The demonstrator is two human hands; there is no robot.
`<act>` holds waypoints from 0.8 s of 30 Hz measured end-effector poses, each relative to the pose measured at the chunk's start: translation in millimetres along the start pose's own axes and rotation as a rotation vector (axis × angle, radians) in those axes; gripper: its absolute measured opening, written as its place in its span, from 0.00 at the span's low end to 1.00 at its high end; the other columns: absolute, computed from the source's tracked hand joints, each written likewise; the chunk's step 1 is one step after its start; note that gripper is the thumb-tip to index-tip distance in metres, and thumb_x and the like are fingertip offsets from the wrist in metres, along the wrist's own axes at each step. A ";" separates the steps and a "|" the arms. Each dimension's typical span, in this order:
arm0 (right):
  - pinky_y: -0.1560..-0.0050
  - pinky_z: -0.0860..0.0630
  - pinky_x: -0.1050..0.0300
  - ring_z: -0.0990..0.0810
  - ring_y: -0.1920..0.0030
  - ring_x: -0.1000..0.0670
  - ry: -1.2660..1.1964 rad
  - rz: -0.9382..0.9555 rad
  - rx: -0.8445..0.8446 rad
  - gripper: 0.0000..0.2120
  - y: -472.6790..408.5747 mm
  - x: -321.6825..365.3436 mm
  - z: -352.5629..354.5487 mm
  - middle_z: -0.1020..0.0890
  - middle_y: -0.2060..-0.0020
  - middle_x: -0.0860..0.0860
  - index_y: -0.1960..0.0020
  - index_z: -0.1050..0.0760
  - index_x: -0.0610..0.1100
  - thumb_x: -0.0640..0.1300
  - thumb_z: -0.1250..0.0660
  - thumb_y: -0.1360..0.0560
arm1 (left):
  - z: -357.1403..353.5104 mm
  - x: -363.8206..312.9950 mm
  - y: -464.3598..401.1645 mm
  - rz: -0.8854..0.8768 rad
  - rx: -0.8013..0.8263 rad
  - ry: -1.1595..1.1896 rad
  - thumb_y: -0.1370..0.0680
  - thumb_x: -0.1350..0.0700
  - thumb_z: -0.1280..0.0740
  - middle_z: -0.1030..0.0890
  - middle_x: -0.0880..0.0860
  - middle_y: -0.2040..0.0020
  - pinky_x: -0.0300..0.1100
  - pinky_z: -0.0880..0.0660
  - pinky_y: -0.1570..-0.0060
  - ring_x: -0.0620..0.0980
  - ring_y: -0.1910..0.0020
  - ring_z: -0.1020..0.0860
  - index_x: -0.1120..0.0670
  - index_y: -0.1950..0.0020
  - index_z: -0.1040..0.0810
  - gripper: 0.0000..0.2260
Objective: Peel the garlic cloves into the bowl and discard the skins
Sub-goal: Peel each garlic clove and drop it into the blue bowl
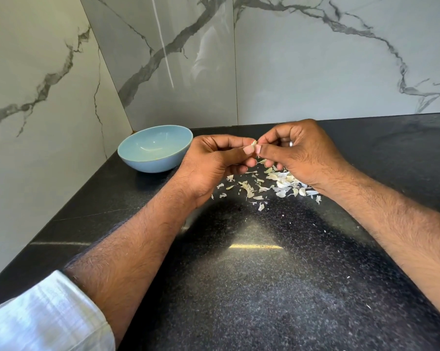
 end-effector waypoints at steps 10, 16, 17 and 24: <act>0.62 0.16 0.55 0.14 0.65 0.52 0.134 0.052 0.010 0.02 5.4 7.3 -4.3 0.13 0.63 0.50 0.51 0.14 0.46 0.44 0.24 0.22 | -1.3 -6.1 2.5 -0.086 -0.131 -0.240 0.21 0.62 0.23 0.12 0.60 0.57 0.41 0.20 0.67 0.55 0.60 0.13 0.65 0.48 0.15 0.07; 0.61 0.16 0.48 0.14 0.66 0.51 0.165 0.074 -0.025 0.03 6.1 11.0 -3.7 0.14 0.67 0.52 0.52 0.14 0.48 0.43 0.27 0.21 | -1.3 -5.7 0.6 -0.164 -0.128 -0.496 0.19 0.59 0.26 0.13 0.56 0.63 0.46 0.20 0.68 0.61 0.63 0.14 0.58 0.53 0.15 0.04; 0.62 0.16 0.47 0.14 0.66 0.49 0.173 0.076 -0.023 0.03 5.7 11.0 -3.5 0.14 0.67 0.51 0.52 0.14 0.48 0.43 0.27 0.21 | -2.7 -6.3 1.4 -0.175 -0.120 -0.530 0.18 0.59 0.27 0.13 0.55 0.63 0.47 0.19 0.69 0.61 0.64 0.14 0.57 0.53 0.15 0.05; 0.72 0.24 0.66 0.17 0.70 0.60 0.167 0.053 0.008 0.03 4.8 10.9 -3.4 0.16 0.70 0.55 0.52 0.14 0.45 0.42 0.27 0.20 | -5.1 -7.6 3.9 -0.140 -0.099 -0.523 0.17 0.60 0.29 0.13 0.56 0.61 0.41 0.23 0.71 0.47 0.68 0.16 0.61 0.51 0.16 0.06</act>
Point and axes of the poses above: each hand's wrist, its own y-axis away from the middle knuckle, its own z-axis out of the back of the hand, x = y × z, the point moved 3 cm from there along -y, towards the middle knuckle
